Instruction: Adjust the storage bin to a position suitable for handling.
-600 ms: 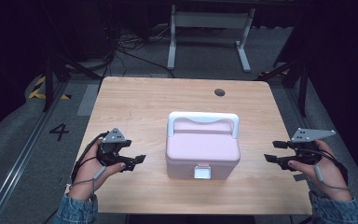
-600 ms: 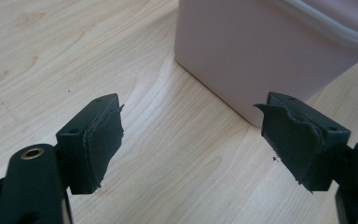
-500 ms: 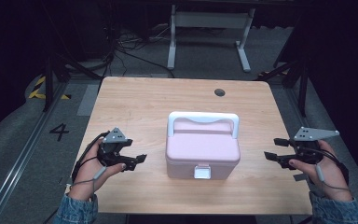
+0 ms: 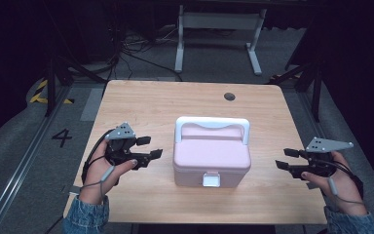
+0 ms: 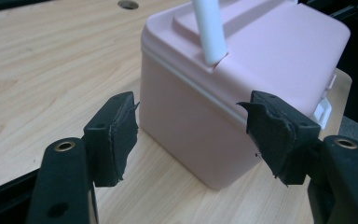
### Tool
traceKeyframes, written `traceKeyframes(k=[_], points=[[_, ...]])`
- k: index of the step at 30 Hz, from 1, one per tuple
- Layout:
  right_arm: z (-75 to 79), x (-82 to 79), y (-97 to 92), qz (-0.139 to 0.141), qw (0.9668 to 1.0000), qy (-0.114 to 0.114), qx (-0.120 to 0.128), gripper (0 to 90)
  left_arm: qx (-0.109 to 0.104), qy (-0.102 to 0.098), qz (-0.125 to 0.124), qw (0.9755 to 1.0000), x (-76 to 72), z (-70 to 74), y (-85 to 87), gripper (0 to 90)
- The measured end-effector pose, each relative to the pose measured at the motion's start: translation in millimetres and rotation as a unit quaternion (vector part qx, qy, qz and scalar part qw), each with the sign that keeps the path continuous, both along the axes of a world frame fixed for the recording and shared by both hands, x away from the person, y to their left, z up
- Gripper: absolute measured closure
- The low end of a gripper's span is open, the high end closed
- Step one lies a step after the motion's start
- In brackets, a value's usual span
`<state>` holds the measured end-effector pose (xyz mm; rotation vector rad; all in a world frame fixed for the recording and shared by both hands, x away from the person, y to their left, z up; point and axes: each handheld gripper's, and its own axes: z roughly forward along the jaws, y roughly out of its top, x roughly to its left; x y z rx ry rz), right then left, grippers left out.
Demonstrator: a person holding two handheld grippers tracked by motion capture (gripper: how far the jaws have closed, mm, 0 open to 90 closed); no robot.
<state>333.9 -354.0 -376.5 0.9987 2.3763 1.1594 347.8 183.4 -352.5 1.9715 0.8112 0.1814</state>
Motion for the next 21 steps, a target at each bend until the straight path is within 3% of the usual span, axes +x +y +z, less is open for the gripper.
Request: traceKeyframes(k=[4,8,10,13,21], points=[[-4.4,1.9,1.9,-0.001,0.9999,0.000,0.010,44.5,-0.001,-0.009,-0.009,0.9999,4.2,3.3,-7.3,34.1],[-8.9,3.0,7.6,0.003,0.9995,0.015,0.029,44.7,-0.007,-0.007,-0.019,0.9998,9.0,5.0,-20.2,31.9],[-9.9,2.1,10.9,0.010,0.9987,0.030,0.040,44.5,-0.021,-0.008,-0.027,0.9994,14.6,5.2,-27.7,31.4],[-9.6,1.6,13.0,0.014,0.9985,0.032,0.043,43.9,-0.026,-0.012,-0.018,0.9994,20.5,6.3,-35.9,30.2],[-11.0,2.2,12.7,0.002,0.9982,0.038,0.047,44.8,-0.011,-0.041,-0.016,0.9990,31.6,15.0,-58.8,29.6]])
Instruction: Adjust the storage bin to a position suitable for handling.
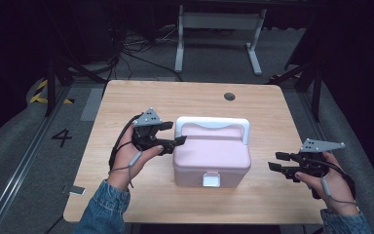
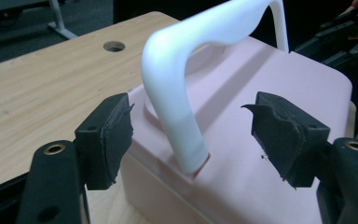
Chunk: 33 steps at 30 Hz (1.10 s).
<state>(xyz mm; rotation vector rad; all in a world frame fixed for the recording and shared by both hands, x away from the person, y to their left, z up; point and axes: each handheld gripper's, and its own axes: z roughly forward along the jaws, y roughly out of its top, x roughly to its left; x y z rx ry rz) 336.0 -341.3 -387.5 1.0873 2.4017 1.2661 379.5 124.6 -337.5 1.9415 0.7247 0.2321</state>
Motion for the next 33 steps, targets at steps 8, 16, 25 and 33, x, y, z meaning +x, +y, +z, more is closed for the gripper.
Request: traceKeyframes(k=[8,16,25,33], points=[[0.6,-0.3,0.5,0.004,1.0000,-0.003,0.000,46.5,0.002,-0.007,0.008,0.9999,14.8,-3.3,-15.2,31.9],[12.0,-7.0,3.7,0.014,0.9996,-0.019,0.019,47.3,0.009,-0.016,0.010,0.9998,20.4,-6.3,-24.9,42.5],[20.9,-13.0,0.3,0.013,0.9990,-0.028,0.034,47.9,0.020,-0.050,0.006,0.9985,21.5,-5.7,-32.9,58.5],[35.2,-9.6,-6.6,0.013,0.9978,-0.047,0.045,47.9,0.032,-0.047,0.004,0.9983,20.7,3.8,-35.3,65.7]])
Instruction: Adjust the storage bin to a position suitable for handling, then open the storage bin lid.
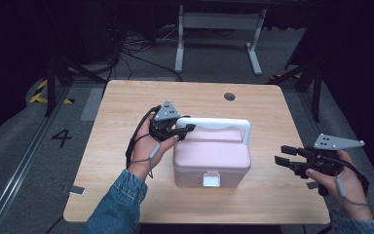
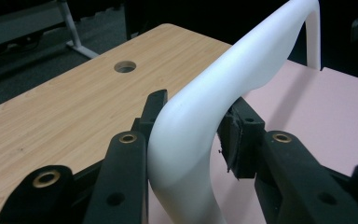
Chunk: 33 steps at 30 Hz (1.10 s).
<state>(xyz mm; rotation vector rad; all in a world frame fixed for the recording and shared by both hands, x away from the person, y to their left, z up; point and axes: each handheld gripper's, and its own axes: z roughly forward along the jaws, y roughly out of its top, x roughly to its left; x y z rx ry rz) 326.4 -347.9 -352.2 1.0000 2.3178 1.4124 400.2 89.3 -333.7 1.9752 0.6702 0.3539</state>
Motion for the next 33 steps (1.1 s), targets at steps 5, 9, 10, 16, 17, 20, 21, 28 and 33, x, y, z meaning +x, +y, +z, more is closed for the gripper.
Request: traceKeyframes(k=[5,9,10,16,17,20,21,28,33], points=[[4.4,2.4,-3.0,0.004,0.9999,-0.009,0.006,47.8,0.008,0.007,0.006,0.9999,2.8,4.4,-1.5,66.7],[3.8,2.2,-7.1,0.000,0.9999,-0.010,0.008,47.8,0.010,0.011,0.012,0.9998,4.5,8.2,-2.2,66.7],[4.4,2.0,-8.7,-0.002,0.9999,-0.010,0.011,47.7,0.007,0.015,0.011,0.9998,4.9,8.9,-2.5,66.6],[5.1,1.9,-17.4,-0.013,0.9996,-0.011,0.021,47.9,-0.005,0.033,0.022,0.9992,11.5,17.5,-1.5,66.7],[5.2,1.8,-17.6,-0.013,0.9996,-0.012,0.023,47.9,-0.001,0.035,0.021,0.9992,12.7,19.0,-0.6,66.9],[5.4,1.4,-16.9,-0.014,0.9996,-0.013,0.022,50.0,-0.009,0.039,0.023,0.9989,15.9,23.2,0.8,67.5],[5.5,1.1,-16.1,-0.015,0.9996,-0.010,0.021,51.7,-0.015,0.044,0.023,0.9986,16.9,24.2,1.3,67.5],[5.2,1.3,-4.4,-0.003,0.9997,-0.017,0.016,52.5,-0.024,0.055,0.026,0.9978,24.9,30.0,2.8,68.5],[8.0,2.1,6.1,0.008,0.9998,-0.005,0.016,58.8,-0.020,0.055,0.031,0.9978,28.6,34.1,1.6,68.6]])
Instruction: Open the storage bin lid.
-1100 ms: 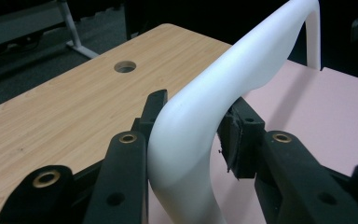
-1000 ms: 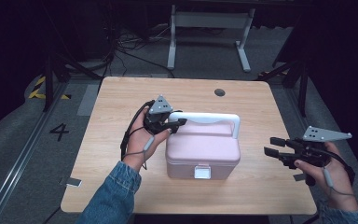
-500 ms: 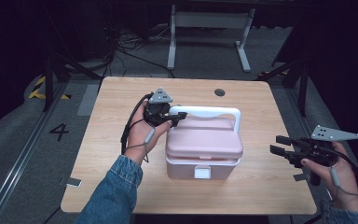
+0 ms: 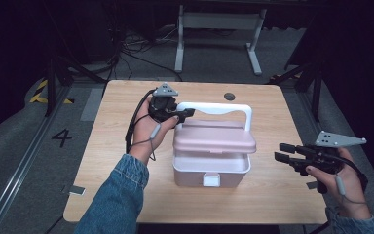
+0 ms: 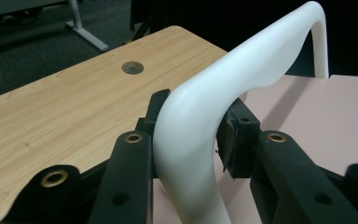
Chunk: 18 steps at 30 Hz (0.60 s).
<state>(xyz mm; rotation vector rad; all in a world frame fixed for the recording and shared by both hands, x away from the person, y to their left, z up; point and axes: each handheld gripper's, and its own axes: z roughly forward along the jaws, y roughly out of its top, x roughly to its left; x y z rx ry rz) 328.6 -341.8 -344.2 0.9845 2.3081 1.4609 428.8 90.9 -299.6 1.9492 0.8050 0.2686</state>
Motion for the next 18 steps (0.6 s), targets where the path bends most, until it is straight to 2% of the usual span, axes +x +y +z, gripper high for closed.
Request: traceKeyframes(k=[5,8,9,12,15,18], points=[[4.5,2.5,16.0,0.030,0.9995,-0.010,-0.004,68.0,-0.001,-0.002,0.009,1.0000,1.6,1.7,-1.1,68.6],[7.3,4.3,27.0,0.043,0.9989,-0.014,-0.013,86.9,-0.002,-0.001,0.011,0.9999,2.5,1.7,-0.5,68.7],[7.4,5.1,30.8,0.052,0.9984,-0.010,-0.018,90.0,-0.002,-0.003,0.011,0.9999,2.9,1.8,-0.7,68.8],[6.9,8.0,42.5,0.070,0.9972,-0.004,-0.025,90.0,0.000,-0.002,0.013,0.9999,2.8,2.0,-1.1,68.8],[6.9,12.4,53.0,0.083,0.9963,-0.009,-0.017,90.0,0.004,0.005,0.017,0.9998,1.2,2.8,-1.4,68.7],[5.5,16.7,59.4,0.093,0.9956,-0.009,-0.009,90.0,0.004,0.001,0.014,0.9999,0.2,2.4,-1.4,68.7]])
